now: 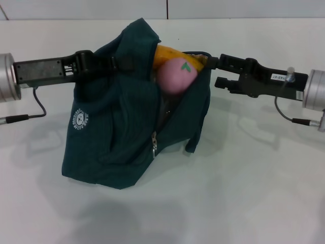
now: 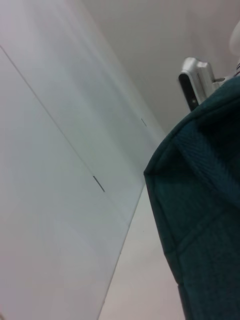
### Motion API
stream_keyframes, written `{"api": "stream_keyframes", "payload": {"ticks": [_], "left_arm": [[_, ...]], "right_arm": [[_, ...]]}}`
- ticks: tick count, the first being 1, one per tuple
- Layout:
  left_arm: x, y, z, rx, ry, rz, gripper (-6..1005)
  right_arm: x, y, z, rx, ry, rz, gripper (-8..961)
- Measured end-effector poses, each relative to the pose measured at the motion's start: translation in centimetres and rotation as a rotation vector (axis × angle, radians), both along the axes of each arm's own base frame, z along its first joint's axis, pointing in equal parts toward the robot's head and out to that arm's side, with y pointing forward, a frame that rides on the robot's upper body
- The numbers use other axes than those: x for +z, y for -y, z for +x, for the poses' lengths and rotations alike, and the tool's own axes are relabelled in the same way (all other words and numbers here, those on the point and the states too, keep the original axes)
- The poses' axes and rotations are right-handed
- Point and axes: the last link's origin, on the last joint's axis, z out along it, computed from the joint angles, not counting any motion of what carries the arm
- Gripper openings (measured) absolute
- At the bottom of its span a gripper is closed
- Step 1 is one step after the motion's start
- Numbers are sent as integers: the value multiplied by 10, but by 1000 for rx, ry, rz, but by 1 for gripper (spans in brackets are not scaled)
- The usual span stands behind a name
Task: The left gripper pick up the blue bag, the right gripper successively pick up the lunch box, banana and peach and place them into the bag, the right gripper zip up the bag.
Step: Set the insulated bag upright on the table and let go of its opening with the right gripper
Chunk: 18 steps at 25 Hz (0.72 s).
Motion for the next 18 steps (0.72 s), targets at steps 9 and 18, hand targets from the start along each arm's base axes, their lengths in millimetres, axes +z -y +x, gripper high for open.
{"api": "stream_keyframes", "payload": {"ticks": [9,18], "left_arm": [[-5,-1,4,-16,10,-11,36],[-6,-1,5,-22,11,-9,36]], "right_arm": [[-14,-7,-6,-8,39,1,870],[-17,-7,-4,30,81,25,798]]}}
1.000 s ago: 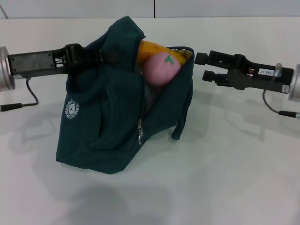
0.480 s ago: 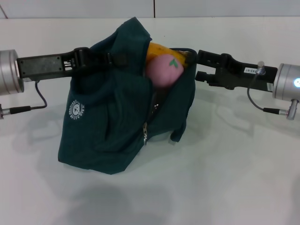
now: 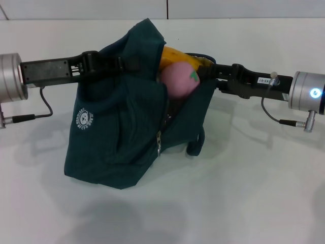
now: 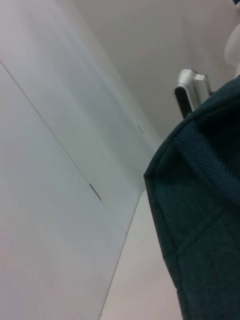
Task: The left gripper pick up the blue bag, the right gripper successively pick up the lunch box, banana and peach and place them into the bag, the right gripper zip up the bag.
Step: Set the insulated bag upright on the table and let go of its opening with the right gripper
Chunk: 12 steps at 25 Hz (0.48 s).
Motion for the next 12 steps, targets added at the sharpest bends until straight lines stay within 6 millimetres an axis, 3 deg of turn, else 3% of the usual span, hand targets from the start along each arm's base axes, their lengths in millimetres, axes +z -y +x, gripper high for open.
{"api": "stream_keyframes", "payload": {"ticks": [5,12], "left_arm": [[0,-1,2,-7,-1,1,36],[1,-3,5,-16,-2,2,36]], "right_arm": [[0,0,-1,19,4,8,578],[7,1,-7,87,-33,56,436]]}}
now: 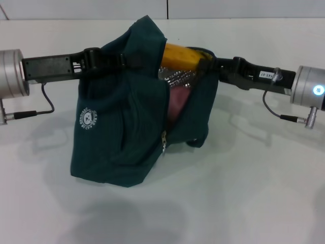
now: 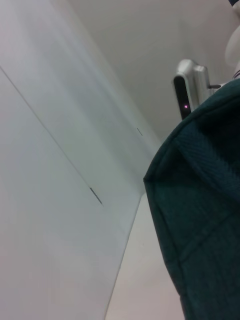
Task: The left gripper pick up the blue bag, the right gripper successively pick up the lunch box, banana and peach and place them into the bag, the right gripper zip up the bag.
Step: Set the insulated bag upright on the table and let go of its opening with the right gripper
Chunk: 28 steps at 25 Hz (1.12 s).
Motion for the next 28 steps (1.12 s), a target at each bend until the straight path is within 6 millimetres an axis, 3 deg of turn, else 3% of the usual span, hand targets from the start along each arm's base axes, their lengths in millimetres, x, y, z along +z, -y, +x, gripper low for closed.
{"api": "stream_keyframes", "payload": {"ticks": [4,11,14,19,23,28], "left_arm": [[0,-4,7,-16,2,-2,36],[-2,-13,24,-44,17,-16,36],[-5,-15,31,-53,26,-26,36],[-21,-16,37,-37,24,-59,36],[-20,-15,43,-53,70,-65,36],[-28,-11,33,-5,54,-96,36]], "right_arm": [[12,0,-7,80,-30,46,373],[57,5,-33,307,-127,145,342],[66,7,-38,361,-124,153,328],[57,8,-32,341,-68,105,285],[65,15,-29,358,-91,116,226],[71,22,-10,286,-117,153,181]]}}
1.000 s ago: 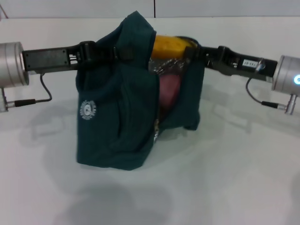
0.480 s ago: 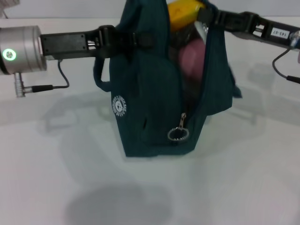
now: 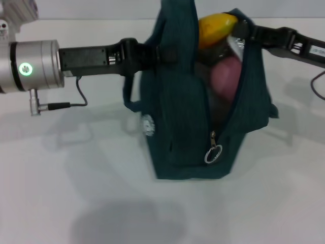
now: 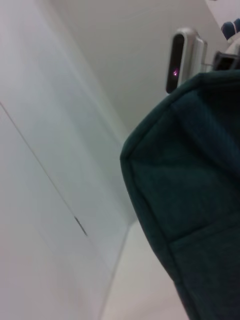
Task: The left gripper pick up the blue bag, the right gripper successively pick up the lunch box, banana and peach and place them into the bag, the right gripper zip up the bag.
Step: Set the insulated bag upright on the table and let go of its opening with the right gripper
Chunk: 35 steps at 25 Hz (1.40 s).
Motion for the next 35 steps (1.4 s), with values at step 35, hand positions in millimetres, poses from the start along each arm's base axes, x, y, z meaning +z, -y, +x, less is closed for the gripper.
{"api": "stream_keyframes", "payload": {"ticks": [35], "left_arm": [[-13,-2,-17,93,-41,59,33]], "right_arm": [[2,4,12,-15,-51,86,438]]}}
